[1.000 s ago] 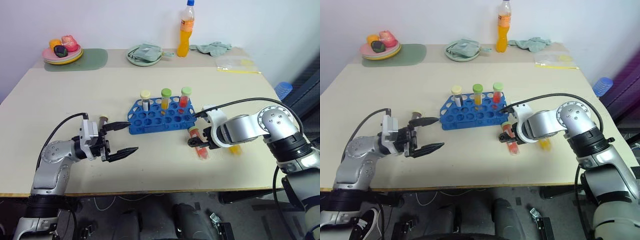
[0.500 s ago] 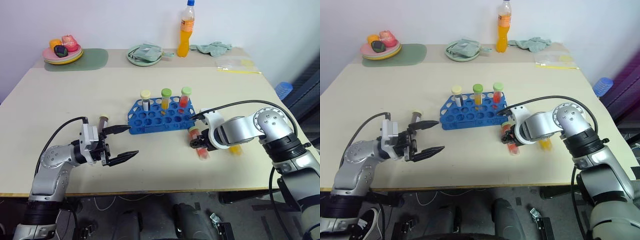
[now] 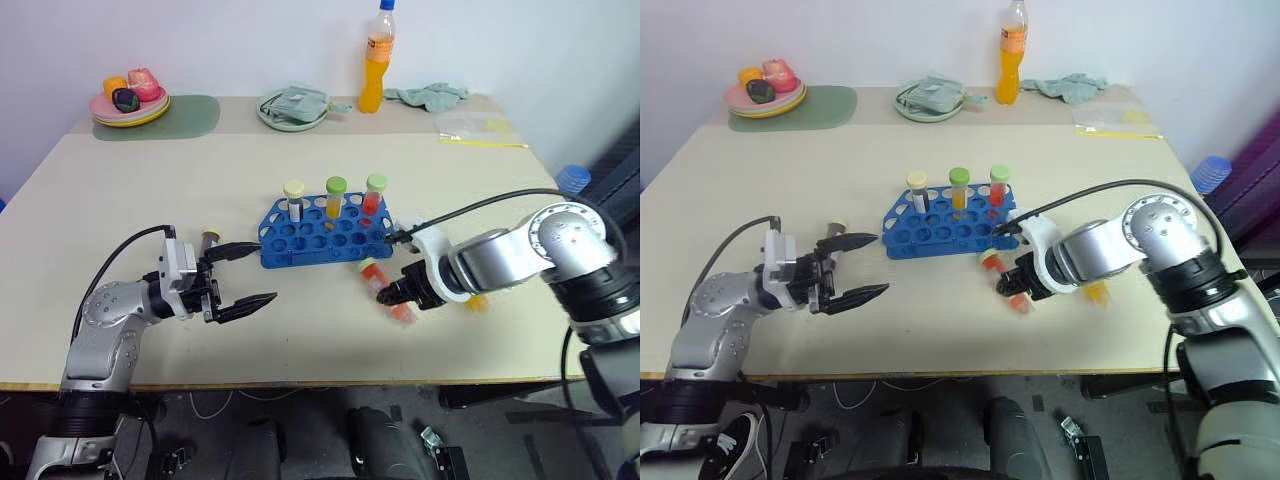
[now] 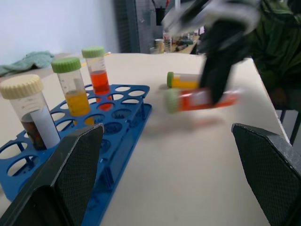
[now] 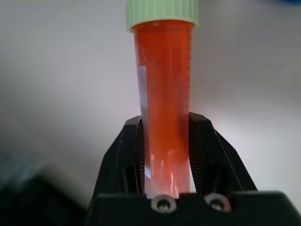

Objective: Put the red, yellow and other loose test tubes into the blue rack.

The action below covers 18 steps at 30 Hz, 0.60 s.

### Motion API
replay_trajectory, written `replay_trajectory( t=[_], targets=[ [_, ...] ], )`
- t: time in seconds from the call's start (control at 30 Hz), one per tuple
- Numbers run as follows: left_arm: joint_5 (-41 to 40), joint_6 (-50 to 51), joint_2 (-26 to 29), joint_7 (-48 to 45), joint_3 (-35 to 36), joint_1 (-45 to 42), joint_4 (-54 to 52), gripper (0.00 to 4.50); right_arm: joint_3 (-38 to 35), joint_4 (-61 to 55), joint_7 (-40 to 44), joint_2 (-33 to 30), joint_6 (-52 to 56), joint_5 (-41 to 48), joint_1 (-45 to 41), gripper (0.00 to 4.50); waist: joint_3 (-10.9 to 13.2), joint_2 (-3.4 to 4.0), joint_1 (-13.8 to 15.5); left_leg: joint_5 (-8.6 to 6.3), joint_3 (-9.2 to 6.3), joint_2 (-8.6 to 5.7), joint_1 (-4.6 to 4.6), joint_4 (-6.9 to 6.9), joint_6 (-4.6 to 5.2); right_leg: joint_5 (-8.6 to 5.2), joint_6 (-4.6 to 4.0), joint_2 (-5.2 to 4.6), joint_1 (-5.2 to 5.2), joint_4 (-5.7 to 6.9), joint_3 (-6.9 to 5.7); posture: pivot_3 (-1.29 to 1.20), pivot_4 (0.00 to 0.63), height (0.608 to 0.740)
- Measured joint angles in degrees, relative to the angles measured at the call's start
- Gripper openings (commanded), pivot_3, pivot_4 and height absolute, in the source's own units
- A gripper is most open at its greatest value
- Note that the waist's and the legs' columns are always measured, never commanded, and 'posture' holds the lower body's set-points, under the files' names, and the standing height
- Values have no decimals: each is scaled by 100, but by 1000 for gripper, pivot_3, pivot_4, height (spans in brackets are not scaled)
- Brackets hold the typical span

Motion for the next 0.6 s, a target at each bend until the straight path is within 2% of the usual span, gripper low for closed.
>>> replay_trajectory(
  t=[0.1,0.2,0.3,0.4,0.53,0.6],
  targets=[
    [5,-30,-9,-44,-12,-190,177,4500,-518,-655,619,-61,-396,-382,369,793,-3,-3,-7,0,-1,-1,0,0,0,0,0,-1,3,-2,-2,0,150,740],
    [8,-108,2,-134,-8,-309,415,4500,-1079,-972,1005,30,-1002,-1138,904,793,-7,-10,-6,0,2,-1,0,2,0,0,1,0,4,-6,-2,0,150,740],
    [6,-109,35,-154,8,-432,504,4500,-1493,-1462,1832,676,-2237,-2585,1405,793,-4,-5,-24,0,4,-1,0,0,0,9,16,5,-1,-1,0,0,150,740],
    [-8,-109,110,-171,50,-569,531,4500,-1527,-1771,2492,1153,-3339,-3965,1589,793,-6,-8,-14,0,1,-1,4,1,0,10,18,7,0,6,-3,0,150,740],
    [-10,-71,258,-175,188,-584,664,4500,-1372,-1806,3135,2219,-5847,-6475,2374,793,-6,-9,-7,0,1,-4,3,-1,-1,10,20,7,0,10,-4,0,150,740],
    [-16,-15,356,-206,246,-590,706,4500,-1341,-1650,3196,2777,-6510,-7124,2481,793,-7,-10,-12,1,3,-6,5,1,-2,10,19,5,0,15,-3,0,150,740]
  ],
)
